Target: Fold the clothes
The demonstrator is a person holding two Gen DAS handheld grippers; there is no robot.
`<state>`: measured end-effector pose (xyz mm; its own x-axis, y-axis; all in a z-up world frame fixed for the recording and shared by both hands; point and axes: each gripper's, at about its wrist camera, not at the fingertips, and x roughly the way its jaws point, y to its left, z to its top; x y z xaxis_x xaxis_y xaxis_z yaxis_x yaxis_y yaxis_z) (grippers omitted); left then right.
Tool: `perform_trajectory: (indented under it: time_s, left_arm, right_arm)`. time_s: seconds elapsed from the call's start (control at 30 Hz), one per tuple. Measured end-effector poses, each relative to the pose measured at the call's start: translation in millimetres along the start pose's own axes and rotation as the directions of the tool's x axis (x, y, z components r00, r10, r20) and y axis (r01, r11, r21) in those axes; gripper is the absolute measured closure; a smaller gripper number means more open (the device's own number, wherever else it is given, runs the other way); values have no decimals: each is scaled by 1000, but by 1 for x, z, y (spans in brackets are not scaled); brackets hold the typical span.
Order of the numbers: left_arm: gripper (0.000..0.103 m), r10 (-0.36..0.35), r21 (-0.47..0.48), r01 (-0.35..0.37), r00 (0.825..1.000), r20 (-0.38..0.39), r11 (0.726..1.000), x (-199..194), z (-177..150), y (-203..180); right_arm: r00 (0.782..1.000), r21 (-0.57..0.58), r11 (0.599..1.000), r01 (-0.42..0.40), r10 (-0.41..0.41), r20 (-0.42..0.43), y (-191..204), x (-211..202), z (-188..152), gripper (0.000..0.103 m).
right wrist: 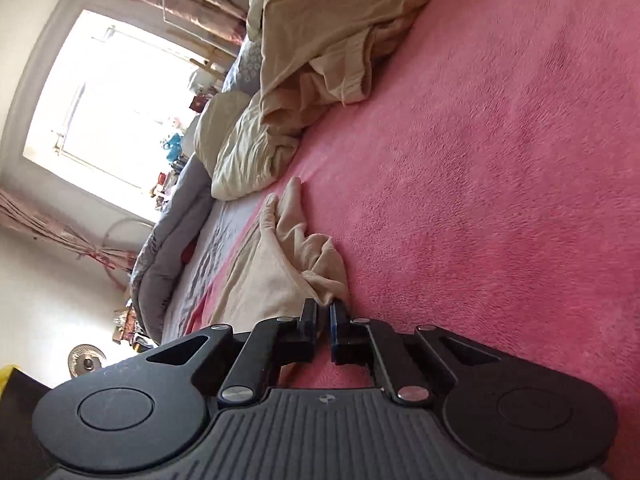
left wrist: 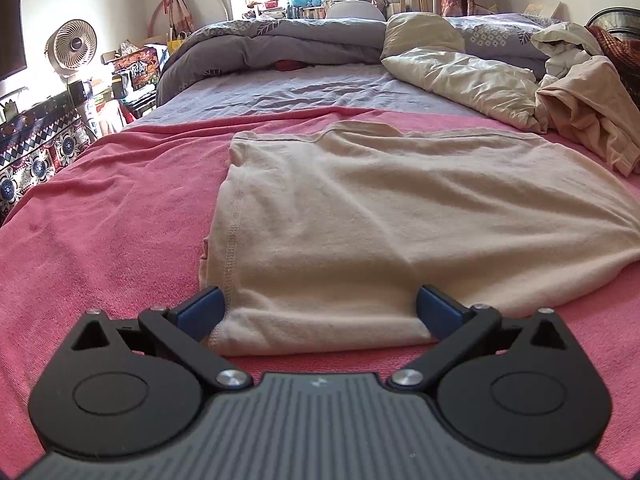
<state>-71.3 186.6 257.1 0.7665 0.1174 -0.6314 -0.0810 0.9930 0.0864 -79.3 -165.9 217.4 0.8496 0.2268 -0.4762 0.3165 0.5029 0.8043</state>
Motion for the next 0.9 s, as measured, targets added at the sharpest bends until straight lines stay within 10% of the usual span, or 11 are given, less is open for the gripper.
perform_trajectory:
  time_s: [0.17, 0.23, 0.4, 0.63, 0.9]
  left_arm:
    - [0, 1, 0, -1, 1000, 0, 1000, 0, 0, 0]
    - [0, 1, 1, -1, 1000, 0, 1000, 0, 0, 0]
    - [0, 0, 0, 0, 1000, -1, 1000, 0, 0, 0]
    - [0, -2, -2, 2, 1000, -1, 1000, 1, -1, 1]
    - [0, 0, 1, 0, 1000, -2, 1000, 2, -1, 2]
  right_arm:
    - [998, -99, 993, -61, 61, 1, 29, -3, -20, 28]
    - [1000, -174, 985, -17, 18, 0, 47, 12, -25, 23]
    - [989, -237, 964, 124, -100, 111, 62, 40, -19, 39]
    - [999, -89, 995, 43, -43, 10, 22, 31, 17, 92]
    - [997, -165, 985, 55, -63, -45, 20, 23, 26, 95]
